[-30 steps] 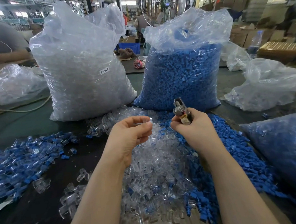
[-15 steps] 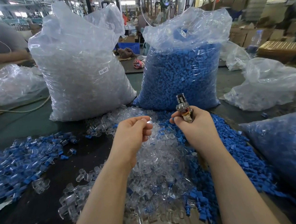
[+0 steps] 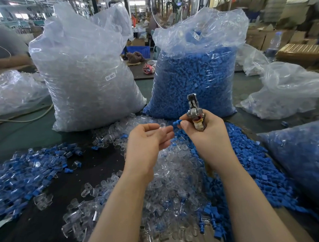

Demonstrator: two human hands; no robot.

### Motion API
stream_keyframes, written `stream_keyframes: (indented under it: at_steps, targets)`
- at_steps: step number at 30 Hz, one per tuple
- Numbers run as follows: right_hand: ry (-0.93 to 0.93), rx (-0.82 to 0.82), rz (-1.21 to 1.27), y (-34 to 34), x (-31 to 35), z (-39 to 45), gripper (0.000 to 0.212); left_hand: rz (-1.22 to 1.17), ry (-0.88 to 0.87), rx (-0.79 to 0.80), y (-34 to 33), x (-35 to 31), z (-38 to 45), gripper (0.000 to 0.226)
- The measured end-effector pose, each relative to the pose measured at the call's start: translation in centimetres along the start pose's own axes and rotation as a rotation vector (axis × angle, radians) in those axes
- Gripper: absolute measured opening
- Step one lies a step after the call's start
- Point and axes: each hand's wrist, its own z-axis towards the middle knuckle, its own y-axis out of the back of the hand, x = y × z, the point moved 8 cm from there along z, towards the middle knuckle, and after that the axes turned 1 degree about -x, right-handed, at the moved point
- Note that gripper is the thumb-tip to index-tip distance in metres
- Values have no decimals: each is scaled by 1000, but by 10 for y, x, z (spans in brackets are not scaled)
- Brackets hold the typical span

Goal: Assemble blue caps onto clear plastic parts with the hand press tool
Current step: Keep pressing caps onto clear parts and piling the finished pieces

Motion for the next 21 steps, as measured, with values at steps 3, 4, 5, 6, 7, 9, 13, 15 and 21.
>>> stream_keyframes:
  at_steps: [3,4,5,6,7,9,13,15,21]
  targets:
    - [13,14,-7,-3,2,-1,8,-51,43,29,-6,1,-2,12]
    - [18,12,-7,-3,3,0,8,-56,48,27,-7,1,-3,10]
    - [25,8,-7,-3,4,-1,8,-55,48,19,-7,1,-3,9]
    - [35,4,-10,-3,5,-1,9,-52,46,10,-7,1,-4,8]
    - [45,1,-16,-3,6,-2,10,-50,46,0,-7,1,-4,7]
    - [49,-4,-34,-3,6,-3,12,-42,46,-20,-6,1,-4,7]
    - [46,-31,-64,-2,6,-3,10,-38,42,-62,-2,2,-4,6]
    - [56,-33,-71,-2,7,-3,10,-54,46,-62,-1,2,-4,5]
    - [85,-49,-85,0,10,-5,11,-131,51,-92,-1,0,-7,5]
